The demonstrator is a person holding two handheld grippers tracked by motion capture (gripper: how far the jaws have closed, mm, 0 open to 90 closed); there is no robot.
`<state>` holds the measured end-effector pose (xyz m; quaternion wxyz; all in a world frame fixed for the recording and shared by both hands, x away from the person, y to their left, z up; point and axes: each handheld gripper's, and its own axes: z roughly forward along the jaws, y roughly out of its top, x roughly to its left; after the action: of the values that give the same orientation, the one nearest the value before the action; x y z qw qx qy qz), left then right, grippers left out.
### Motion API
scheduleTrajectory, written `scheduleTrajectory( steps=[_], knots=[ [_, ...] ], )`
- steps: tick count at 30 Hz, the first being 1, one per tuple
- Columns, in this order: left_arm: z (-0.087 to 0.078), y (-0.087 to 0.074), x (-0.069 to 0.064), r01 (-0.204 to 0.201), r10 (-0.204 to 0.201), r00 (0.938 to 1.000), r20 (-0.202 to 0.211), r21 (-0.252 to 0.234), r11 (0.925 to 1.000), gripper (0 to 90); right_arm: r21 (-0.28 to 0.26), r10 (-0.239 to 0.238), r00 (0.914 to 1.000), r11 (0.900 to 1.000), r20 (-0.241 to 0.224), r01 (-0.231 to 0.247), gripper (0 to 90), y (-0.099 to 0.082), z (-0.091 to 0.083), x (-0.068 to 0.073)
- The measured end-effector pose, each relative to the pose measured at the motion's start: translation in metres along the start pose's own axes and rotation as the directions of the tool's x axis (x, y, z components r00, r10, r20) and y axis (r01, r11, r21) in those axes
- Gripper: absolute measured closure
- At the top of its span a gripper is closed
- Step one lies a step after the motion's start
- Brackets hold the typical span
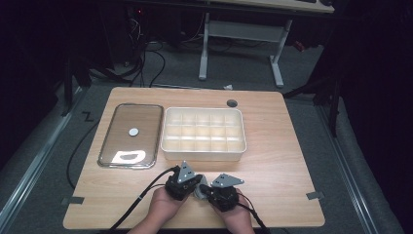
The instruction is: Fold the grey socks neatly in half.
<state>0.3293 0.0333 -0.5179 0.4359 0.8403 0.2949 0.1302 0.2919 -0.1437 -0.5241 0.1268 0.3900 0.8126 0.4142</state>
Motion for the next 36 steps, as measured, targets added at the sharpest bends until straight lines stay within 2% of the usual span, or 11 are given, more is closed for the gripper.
scheduleTrajectory(
  steps=[9, 14, 16, 18, 20, 26, 28, 31, 36],
  knots=[
    [0.0, -0.003, -0.002, -0.026, 0.026, 0.9996, -0.015, -0.014, 0.9996, 90.0, -0.001, -0.004, 1.0, 1.0, 0.001, 0.004, 90.0, 0.001, -0.001, 0.0],
    [0.001, -0.003, -0.003, -0.023, 0.022, 0.9995, -0.022, -0.019, 0.9996, 90.0, -0.05, -0.039, 0.9991, 0.9981, -0.019, 0.038, 90.0, 0.003, -0.019, 0.009],
    [0.001, -0.003, -0.003, -0.028, 0.028, 0.9994, -0.022, -0.017, 0.9995, 90.0, -0.038, -0.05, 0.9982, 0.9981, -0.034, 0.049, 90.0, -0.001, -0.021, 0.014],
    [0.001, -0.004, -0.003, -0.029, 0.029, 0.9994, -0.021, -0.019, 0.9994, 90.0, -0.005, -0.055, 0.9981, 0.9985, -0.027, 0.055, 90.0, -0.006, -0.018, 0.017],
    [0.0, -0.004, -0.003, -0.028, 0.028, 0.9994, -0.019, -0.018, 0.9994, 90.0, 0.018, -0.039, 0.9987, 0.999, -0.033, 0.04, 90.0, -0.011, -0.013, 0.015],
    [0.0, -0.005, -0.003, -0.025, 0.025, 0.9994, -0.023, -0.027, 0.9993, 90.0, 0.027, -0.027, 0.9987, 0.9992, -0.042, 0.029, 90.0, -0.013, -0.011, 0.014],
    [0.0, -0.006, -0.004, -0.025, 0.024, 0.9994, -0.026, -0.028, 0.9993, 90.0, 0.003, -0.013, 0.9989, 0.9999, -0.045, 0.013, 89.8, -0.012, -0.015, 0.012],
    [0.0, -0.006, -0.004, -0.025, 0.024, 0.9993, -0.027, -0.028, 0.9993, 90.0, -0.037, 0.042, 0.9985, 0.9984, -0.035, -0.044, 80.4, -0.01, -0.02, 0.006],
    [0.0, -0.007, -0.004, -0.02, 0.019, 0.9995, -0.026, -0.033, 0.9992, 90.0, -0.049, 0.131, 0.9914, 0.9902, -0.006, -0.131, 63.1, -0.009, -0.018, -0.001]
  ],
)
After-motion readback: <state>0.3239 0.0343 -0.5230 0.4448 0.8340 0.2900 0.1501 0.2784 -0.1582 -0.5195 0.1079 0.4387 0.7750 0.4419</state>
